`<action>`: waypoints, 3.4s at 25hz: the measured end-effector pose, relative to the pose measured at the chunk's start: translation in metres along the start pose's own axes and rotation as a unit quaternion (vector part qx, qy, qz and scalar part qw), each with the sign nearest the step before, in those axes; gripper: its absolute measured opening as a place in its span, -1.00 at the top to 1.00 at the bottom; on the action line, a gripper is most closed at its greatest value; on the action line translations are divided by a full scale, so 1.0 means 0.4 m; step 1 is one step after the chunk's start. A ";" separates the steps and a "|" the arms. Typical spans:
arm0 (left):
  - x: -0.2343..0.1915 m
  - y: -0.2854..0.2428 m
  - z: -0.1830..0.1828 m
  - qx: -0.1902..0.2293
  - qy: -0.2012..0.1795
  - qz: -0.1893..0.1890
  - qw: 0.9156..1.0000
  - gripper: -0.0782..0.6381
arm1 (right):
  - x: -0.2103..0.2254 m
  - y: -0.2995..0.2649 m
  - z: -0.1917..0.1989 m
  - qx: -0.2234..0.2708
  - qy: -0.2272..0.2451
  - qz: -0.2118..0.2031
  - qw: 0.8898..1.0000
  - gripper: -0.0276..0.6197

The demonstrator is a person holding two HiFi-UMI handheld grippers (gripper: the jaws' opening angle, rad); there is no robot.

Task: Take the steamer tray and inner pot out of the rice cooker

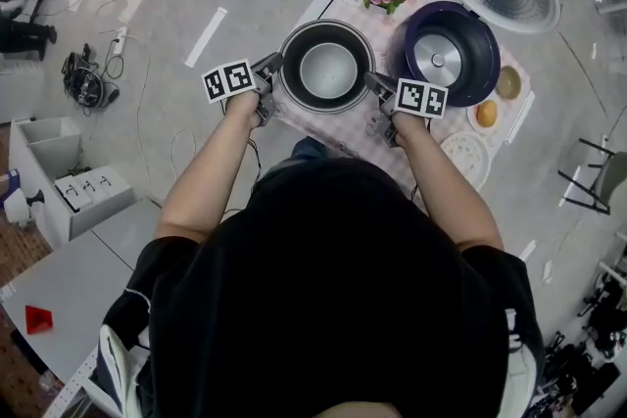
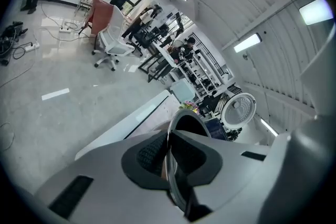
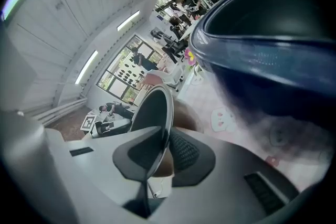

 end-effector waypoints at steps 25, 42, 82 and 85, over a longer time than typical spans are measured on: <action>-0.031 -0.055 0.008 -0.034 -0.025 -0.001 0.999 0.67 | 0.050 -0.032 0.022 -0.021 0.028 0.040 0.999 0.70; 0.125 -0.045 -0.127 0.003 -0.190 -0.010 0.982 0.30 | -0.110 0.077 -0.035 0.018 0.199 0.072 0.977 0.42; 0.917 -0.209 -0.046 -0.001 -0.485 0.222 0.846 0.19 | -0.121 0.860 -0.087 0.296 0.191 0.274 0.895 0.23; 0.929 -0.218 -0.038 -0.004 -0.489 0.227 0.842 0.19 | -0.118 0.875 -0.076 0.302 0.186 0.279 0.892 0.23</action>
Point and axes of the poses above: the fingertips, and each gripper's own axes: y backward along the fingers, x to its right, z out of its underside, the point moved 10 cm from there along y, backward along the fingers, and after that the axes turned 5 degrees about -z, right-handed, at the moved point
